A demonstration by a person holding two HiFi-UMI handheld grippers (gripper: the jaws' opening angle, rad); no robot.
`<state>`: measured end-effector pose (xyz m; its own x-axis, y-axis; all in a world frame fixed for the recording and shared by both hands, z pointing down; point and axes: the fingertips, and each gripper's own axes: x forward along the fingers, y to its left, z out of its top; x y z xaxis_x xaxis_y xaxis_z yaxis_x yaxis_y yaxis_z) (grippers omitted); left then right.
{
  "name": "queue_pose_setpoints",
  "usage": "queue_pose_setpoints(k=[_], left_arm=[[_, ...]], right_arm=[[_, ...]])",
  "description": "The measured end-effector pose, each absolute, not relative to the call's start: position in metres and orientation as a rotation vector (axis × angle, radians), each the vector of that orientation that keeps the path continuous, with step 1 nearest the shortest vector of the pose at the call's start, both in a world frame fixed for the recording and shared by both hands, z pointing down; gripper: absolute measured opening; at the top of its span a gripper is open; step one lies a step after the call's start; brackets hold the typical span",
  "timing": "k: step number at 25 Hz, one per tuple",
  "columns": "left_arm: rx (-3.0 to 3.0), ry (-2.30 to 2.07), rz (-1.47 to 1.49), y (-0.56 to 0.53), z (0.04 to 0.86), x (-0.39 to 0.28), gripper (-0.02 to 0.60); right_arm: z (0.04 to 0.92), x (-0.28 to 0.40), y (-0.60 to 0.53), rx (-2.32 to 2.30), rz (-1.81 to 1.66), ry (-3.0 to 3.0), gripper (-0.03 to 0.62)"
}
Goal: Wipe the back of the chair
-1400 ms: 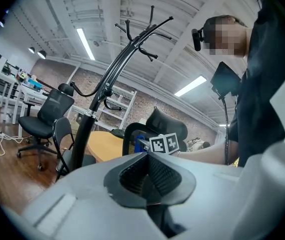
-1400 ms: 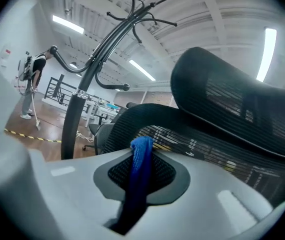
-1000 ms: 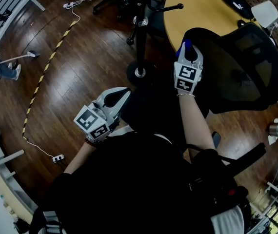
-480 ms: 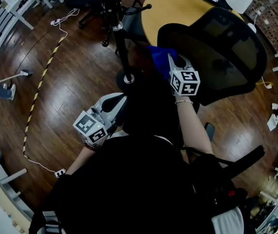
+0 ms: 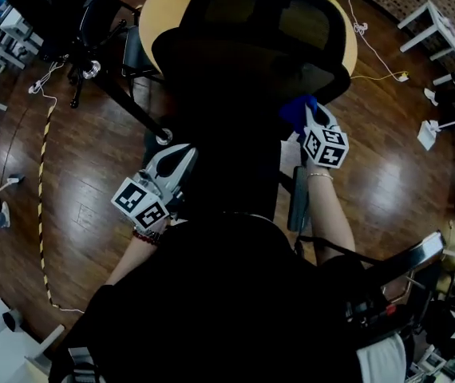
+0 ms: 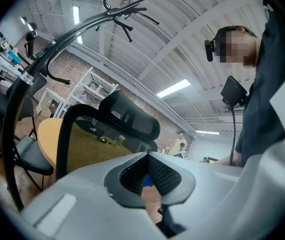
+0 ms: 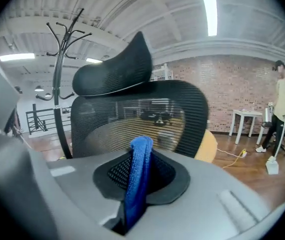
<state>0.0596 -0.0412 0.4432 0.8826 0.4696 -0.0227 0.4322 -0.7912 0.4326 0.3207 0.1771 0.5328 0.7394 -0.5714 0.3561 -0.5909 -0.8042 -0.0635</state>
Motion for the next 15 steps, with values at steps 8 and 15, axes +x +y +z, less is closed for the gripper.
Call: queue_pose_setpoints(k=[8,15], left_arm=[[2.644,0.616,0.137,0.001,0.443,0.081,0.006],[2.675,0.522,0.155,0.006,0.448,0.088,0.006]], right_arm=[[0.542,0.365,0.263,2.862,0.561,-0.82,0.038],[0.544,0.367,0.255,2.808,0.421,-0.87,0.04]])
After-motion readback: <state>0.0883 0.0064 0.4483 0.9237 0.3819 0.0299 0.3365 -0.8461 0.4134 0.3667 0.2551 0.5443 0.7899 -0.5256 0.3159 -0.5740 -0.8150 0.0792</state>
